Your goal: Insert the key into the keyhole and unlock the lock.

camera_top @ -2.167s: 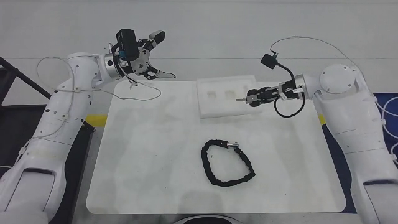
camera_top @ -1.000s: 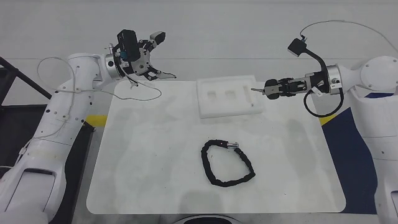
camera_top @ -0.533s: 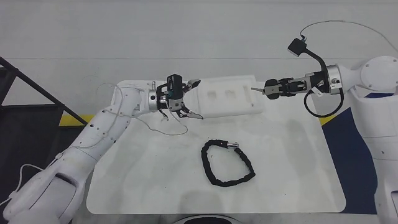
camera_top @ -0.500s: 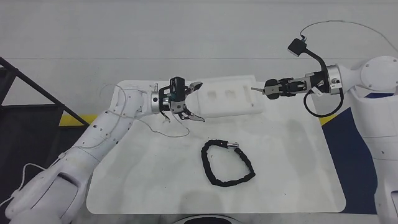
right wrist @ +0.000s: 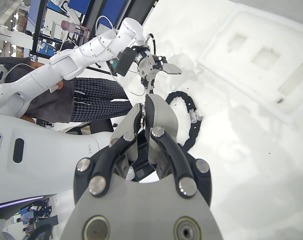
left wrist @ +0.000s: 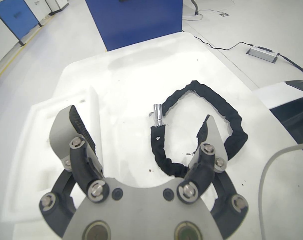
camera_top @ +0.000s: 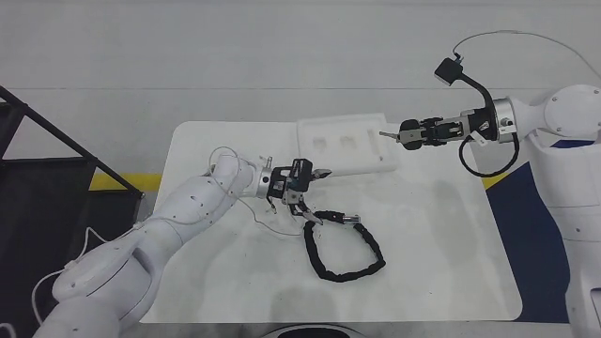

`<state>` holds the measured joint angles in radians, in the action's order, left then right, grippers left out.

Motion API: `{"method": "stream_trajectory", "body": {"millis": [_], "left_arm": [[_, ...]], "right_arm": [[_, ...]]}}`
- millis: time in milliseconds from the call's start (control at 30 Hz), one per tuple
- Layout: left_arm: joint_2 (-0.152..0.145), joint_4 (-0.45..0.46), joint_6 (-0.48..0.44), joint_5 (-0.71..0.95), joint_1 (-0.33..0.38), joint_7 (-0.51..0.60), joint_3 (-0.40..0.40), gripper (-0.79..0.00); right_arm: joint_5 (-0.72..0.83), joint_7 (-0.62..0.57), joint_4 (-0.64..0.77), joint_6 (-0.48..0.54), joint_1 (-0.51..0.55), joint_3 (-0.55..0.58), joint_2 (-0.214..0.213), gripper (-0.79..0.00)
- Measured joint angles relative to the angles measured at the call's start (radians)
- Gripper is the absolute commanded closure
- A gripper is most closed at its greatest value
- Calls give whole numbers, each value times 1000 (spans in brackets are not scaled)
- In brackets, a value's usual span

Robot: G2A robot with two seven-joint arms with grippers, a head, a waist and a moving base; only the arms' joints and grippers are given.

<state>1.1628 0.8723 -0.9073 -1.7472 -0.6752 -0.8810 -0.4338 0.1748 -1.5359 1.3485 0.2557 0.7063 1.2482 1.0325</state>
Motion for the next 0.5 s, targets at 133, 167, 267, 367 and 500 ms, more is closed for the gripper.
{"method": "stream_trajectory", "body": {"millis": [133, 167, 267, 367, 500], "left_arm": [[48, -77, 25, -18, 12, -47, 52, -785], [62, -101, 34, -20, 15, -59, 64, -785], [84, -142, 43, -17, 17, -75, 81, -785], [83, -140, 42, -16, 17, -74, 81, -785], [83, -140, 42, -16, 17, -74, 81, -785]], "right_arm": [[0, 0, 0, 0, 0, 0, 0, 0], [0, 0, 0, 0, 0, 0, 0, 0], [0, 0, 0, 0, 0, 0, 0, 0], [0, 0, 0, 0, 0, 0, 0, 0], [0, 0, 0, 0, 0, 0, 0, 0]]}}
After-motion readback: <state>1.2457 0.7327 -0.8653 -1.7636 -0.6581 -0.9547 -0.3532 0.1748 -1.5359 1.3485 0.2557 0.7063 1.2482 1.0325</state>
